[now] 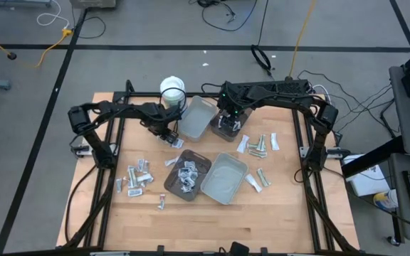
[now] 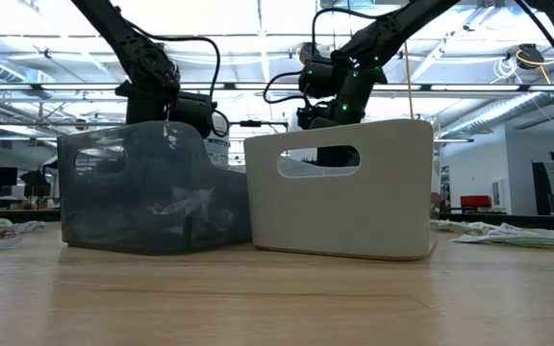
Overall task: Pick & Place First Aid Supplies
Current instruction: Put the black towelette pack into the top black bin
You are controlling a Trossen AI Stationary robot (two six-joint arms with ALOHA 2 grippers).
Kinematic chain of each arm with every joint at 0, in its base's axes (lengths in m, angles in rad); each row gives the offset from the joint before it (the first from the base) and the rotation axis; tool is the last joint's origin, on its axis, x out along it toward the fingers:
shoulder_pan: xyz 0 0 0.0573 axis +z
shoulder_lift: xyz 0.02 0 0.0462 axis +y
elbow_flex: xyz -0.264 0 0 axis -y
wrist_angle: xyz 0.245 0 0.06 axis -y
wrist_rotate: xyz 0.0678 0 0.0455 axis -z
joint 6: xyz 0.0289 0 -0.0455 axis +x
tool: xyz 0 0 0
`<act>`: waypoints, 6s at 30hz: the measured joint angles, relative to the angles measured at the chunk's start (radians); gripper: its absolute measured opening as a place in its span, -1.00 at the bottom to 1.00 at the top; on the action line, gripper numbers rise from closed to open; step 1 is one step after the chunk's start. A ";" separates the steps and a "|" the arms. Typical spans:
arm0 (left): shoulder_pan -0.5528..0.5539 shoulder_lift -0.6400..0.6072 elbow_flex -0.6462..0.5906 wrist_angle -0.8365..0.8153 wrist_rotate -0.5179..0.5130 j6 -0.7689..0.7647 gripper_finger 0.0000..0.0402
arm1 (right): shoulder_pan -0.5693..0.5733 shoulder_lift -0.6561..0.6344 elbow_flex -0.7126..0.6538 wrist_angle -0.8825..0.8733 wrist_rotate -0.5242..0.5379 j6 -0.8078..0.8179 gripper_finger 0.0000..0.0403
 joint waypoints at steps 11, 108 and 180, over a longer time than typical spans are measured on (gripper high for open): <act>0.000 -0.022 -0.005 -0.018 0.020 -0.046 -0.93 | 0.000 0.000 0.000 0.000 0.000 -0.025 0.38; -0.217 -0.360 -0.003 0.775 0.484 -0.084 -0.85 | 0.267 -0.166 0.000 0.330 -0.442 -0.154 -0.99; -0.159 -0.359 -0.003 0.687 0.491 -0.187 -0.08 | 0.015 -0.029 0.000 -0.063 0.077 -0.029 -0.01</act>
